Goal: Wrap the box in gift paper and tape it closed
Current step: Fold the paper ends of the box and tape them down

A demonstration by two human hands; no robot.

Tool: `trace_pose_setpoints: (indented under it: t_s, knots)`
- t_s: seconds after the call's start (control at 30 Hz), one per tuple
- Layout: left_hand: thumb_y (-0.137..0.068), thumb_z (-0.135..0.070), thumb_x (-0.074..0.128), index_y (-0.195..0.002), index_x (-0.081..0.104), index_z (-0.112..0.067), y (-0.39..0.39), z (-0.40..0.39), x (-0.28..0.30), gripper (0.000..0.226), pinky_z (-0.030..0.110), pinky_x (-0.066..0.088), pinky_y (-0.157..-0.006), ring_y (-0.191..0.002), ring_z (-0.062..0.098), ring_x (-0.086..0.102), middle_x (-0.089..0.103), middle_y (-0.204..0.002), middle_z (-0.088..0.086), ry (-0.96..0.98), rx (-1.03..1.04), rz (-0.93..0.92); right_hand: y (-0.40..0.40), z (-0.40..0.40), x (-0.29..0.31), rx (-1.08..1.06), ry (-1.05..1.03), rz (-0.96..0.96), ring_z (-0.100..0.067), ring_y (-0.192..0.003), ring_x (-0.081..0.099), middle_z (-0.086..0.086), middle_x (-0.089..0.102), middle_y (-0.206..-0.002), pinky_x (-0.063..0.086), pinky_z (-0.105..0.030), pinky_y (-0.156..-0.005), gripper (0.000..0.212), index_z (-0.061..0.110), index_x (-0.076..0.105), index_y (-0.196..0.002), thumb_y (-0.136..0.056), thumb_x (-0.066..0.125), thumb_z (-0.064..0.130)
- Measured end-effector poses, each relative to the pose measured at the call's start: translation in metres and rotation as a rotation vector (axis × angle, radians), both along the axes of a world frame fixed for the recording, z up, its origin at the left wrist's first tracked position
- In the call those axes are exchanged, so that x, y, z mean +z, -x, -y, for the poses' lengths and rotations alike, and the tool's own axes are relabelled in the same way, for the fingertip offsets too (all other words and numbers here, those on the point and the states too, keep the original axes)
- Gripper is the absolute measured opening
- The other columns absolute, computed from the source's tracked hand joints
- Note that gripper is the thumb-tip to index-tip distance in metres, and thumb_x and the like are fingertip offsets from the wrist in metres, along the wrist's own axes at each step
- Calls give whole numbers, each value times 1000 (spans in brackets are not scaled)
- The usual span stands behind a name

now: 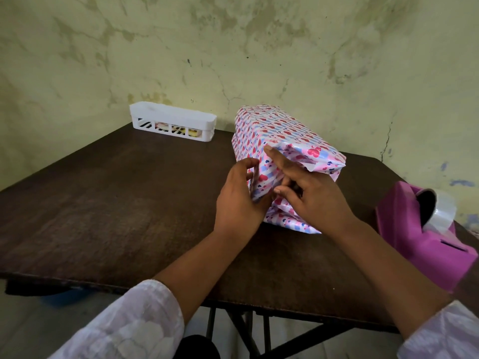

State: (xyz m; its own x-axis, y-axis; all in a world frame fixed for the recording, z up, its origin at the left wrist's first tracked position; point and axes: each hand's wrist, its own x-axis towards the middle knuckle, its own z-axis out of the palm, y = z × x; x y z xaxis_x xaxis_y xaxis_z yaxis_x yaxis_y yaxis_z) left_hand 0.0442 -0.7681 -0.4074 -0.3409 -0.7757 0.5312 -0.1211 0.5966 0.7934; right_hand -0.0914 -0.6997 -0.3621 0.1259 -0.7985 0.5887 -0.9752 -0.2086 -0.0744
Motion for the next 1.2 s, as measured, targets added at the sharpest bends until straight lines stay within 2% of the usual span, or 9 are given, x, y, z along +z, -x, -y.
trace_pose_setpoints:
  t_s: [0.17, 0.3, 0.5, 0.6, 0.73, 0.83, 0.93, 1.07, 1.2]
  knots:
    - [-79, -26, 75, -131, 40, -26, -1, -2, 0, 63, 15, 38, -86, -119, 2, 45, 47, -135, -9, 8, 4, 10, -7, 4, -2, -127, 123, -124, -16, -49, 56, 0, 61, -62, 48, -27, -46, 71, 32, 22, -146, -84, 56, 27]
    - [-80, -24, 73, -130, 40, -27, -1, -2, 0, 60, 16, 39, -87, -120, 6, 47, 48, -134, -9, 0, 0, 2, -13, 7, 1, -231, 190, -235, -20, -46, 57, -5, 67, -67, 23, -13, -40, 74, 29, 23, -146, -82, 60, 33]
    - [-79, -29, 75, -130, 38, -29, 1, 2, -1, 63, 20, 42, -89, -120, 7, 46, 46, -134, -9, -19, -11, 6, -11, 3, 3, -350, 315, -453, -23, -58, 67, -12, 72, -87, 30, -15, -42, 69, 17, 45, -139, -76, 56, 41]
    - [-79, -28, 74, -131, 37, -29, 1, 3, -1, 64, 18, 40, -89, -121, 6, 45, 44, -135, -8, -7, -11, 15, -8, -11, 7, -263, 281, -536, -29, -70, 70, -17, 70, -99, 47, -23, -41, 59, 21, 41, -140, -85, 43, 43]
    - [-79, -26, 74, -136, 29, -28, 1, 2, -2, 74, 30, 41, -103, -130, 11, 38, 36, -142, -6, 14, -12, 36, 11, -51, -1, -110, 224, -616, -19, -41, 54, -1, 60, -59, 35, -21, -35, 48, 29, 33, -144, -101, 16, 39]
    - [-76, -34, 75, -143, 14, -31, 1, 0, 1, 91, 41, 28, -113, -139, 11, 23, 20, -150, -6, 98, 40, 73, 22, -86, -10, -20, 291, -497, -21, -49, 57, -1, 64, -64, 43, -29, -43, 34, 22, 52, -131, -99, 41, 26]
    - [-74, -40, 76, -145, 12, -31, 0, 4, 13, 96, 42, 21, -116, -139, 6, 15, 20, -153, -5, 298, 62, 94, 20, -100, 3, -126, 485, -292, -20, -77, 58, -12, 69, -88, 47, -31, -69, 28, 12, 55, -108, -88, 61, 30]
    - [-72, -41, 72, -139, 33, -22, 6, 21, 27, 80, 57, 29, -109, -140, 19, 26, 37, -148, 3, 508, 21, 119, 11, -84, 24, -179, 430, -164, -25, -110, 53, -13, 59, -119, 42, -34, -94, 53, 5, 54, -123, -83, 62, 39]
    - [-72, -24, 79, -126, 54, -16, 8, 31, 34, 60, 50, 37, -107, -132, 10, 34, 53, -134, -1, 616, -40, 101, 7, -69, 20, -137, 425, -186, -27, -99, 67, -12, 70, -106, 51, -43, -91, 35, 4, 69, -107, -87, 56, 30]
